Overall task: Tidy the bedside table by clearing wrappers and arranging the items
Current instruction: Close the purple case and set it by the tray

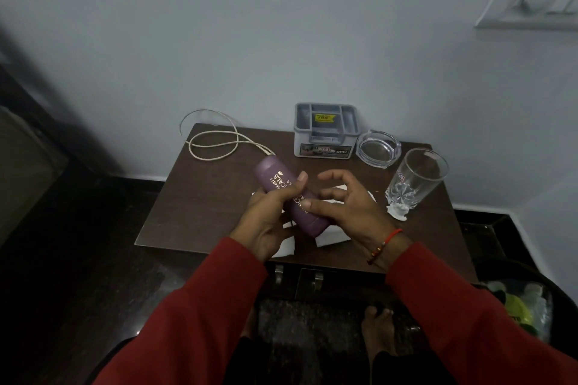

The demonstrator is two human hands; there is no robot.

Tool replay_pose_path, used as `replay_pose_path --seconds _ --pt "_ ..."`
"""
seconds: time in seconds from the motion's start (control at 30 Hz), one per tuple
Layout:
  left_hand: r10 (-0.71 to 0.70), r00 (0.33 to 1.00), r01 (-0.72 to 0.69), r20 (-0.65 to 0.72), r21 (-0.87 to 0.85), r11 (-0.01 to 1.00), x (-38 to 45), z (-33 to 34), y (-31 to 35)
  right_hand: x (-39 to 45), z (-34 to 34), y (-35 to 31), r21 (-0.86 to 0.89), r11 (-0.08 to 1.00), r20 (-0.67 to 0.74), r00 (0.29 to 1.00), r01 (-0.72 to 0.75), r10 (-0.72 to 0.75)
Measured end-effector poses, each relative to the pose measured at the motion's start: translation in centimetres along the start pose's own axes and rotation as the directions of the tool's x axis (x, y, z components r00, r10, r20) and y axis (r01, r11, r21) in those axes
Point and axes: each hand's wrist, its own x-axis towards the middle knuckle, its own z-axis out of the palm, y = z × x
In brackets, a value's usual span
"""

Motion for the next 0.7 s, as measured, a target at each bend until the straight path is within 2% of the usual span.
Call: replay_pose_path --seconds 0.13,0.2,0.27,0.37,0.47,0.6,0.7 --pt "0.018 0.998 -0.023 -0.068 -0.080 0.997 0.2 -0.3 0.3 0.2 -0.2 -0.2 -0.016 0.999 -0.010 0.999 -0.035 0.034" --pt "0.018 0.996 -0.027 -0.084 -0.095 0.995 0.3 -0.5 0.2 -0.1 -0.4 -0.4 0.051 0.995 0.029 0.996 -0.087 0.086" --pt "0.018 0.996 -0.023 -0.086 -0.053 0.998 0.3 -0.3 0.2 -0.1 -0.4 -0.9 0.153 0.986 0.010 0.998 -0.067 0.067" --pt "-0.044 0.997 0.045 -0.056 0.016 0.999 -0.2 0.1 0.2 1.1 -1.0 -1.5 0.244 0.970 -0.143 0.989 0.007 0.029" --pt "-0.126 0.991 0.125 -0.051 -0.008 0.992 -0.9 0.1 0.4 3.6 -2.1 -1.0 0.227 0.971 -0.329 0.944 0.078 0.001" --pt "-0.079 0.994 0.076 -0.080 -0.039 0.996 -0.6 -0.4 0.9 6.1 -2.9 0.2 0.206 0.973 -0.506 0.862 0.102 0.017" --pt "-0.043 0.993 0.038 -0.109 -0.049 0.998 -0.4 -0.9 1.3 7.6 -3.1 0.7 0.154 0.985 -0.579 0.815 0.075 0.028"
